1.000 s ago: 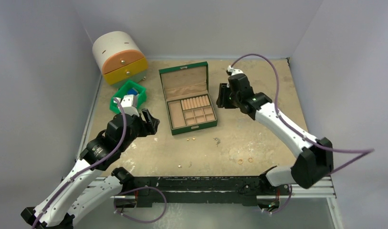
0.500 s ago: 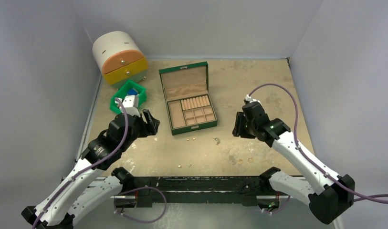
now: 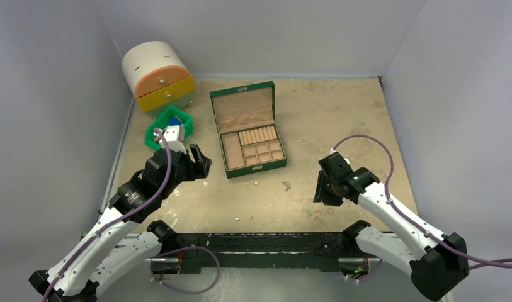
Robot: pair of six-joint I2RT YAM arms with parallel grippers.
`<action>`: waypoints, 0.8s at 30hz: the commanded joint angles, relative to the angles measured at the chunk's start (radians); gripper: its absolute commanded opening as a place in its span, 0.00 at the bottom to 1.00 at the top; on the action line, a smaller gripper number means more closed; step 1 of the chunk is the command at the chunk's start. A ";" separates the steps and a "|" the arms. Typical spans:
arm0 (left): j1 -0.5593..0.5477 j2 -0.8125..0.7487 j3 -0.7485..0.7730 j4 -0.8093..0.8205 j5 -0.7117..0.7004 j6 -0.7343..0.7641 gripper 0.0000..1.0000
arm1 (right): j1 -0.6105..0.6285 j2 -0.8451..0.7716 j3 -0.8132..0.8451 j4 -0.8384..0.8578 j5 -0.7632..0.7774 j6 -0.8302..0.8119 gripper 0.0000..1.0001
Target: Organize the mixed jewelry
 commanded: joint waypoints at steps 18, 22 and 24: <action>0.006 -0.016 0.000 0.058 0.019 0.028 0.64 | 0.090 0.173 -0.077 0.035 0.096 0.168 0.35; 0.005 -0.016 0.000 0.058 0.019 0.029 0.64 | 0.114 0.197 -0.066 0.021 0.118 0.198 0.34; 0.005 -0.017 -0.001 0.058 0.021 0.029 0.64 | 0.125 0.212 -0.061 0.016 0.130 0.212 0.33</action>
